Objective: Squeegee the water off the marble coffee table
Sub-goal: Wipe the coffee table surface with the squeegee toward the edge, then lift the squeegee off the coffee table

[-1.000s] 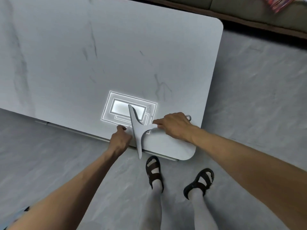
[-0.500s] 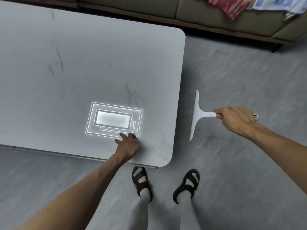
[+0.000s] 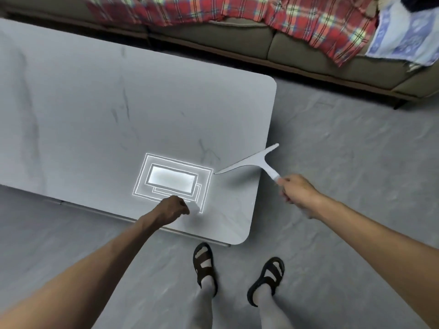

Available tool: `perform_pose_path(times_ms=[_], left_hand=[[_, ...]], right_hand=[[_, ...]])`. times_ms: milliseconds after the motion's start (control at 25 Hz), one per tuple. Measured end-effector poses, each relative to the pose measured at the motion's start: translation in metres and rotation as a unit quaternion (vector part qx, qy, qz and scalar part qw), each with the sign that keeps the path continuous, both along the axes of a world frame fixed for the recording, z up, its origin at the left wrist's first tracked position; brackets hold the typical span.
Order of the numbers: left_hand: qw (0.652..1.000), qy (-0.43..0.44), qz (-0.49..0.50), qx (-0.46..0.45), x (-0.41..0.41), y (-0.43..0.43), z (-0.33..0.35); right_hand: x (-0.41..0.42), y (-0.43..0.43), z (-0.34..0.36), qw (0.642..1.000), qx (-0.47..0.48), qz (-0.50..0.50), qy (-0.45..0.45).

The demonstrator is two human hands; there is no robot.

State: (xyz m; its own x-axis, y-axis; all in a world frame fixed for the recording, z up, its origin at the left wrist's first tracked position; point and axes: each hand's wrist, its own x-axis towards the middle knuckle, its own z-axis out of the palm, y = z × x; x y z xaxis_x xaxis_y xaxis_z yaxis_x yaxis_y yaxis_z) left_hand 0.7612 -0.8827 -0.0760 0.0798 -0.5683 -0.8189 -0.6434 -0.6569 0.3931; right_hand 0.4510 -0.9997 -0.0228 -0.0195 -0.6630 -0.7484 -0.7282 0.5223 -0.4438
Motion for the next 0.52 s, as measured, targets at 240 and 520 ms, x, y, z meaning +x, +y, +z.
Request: perform_pose_path(times_ms=[240,520], left_hand=[[0.987,0.054,0.123,-0.082,-0.008,0.008,0.142],[0.913,0.167,0.326,-0.178,-0.081,0.097,0.31]], right_hand=[[0.071,0.006,0.121,0.927,0.17,-0.149,-0.3],[0.105,0.066,0.249,0.916,0.159,0.114,-0.351]])
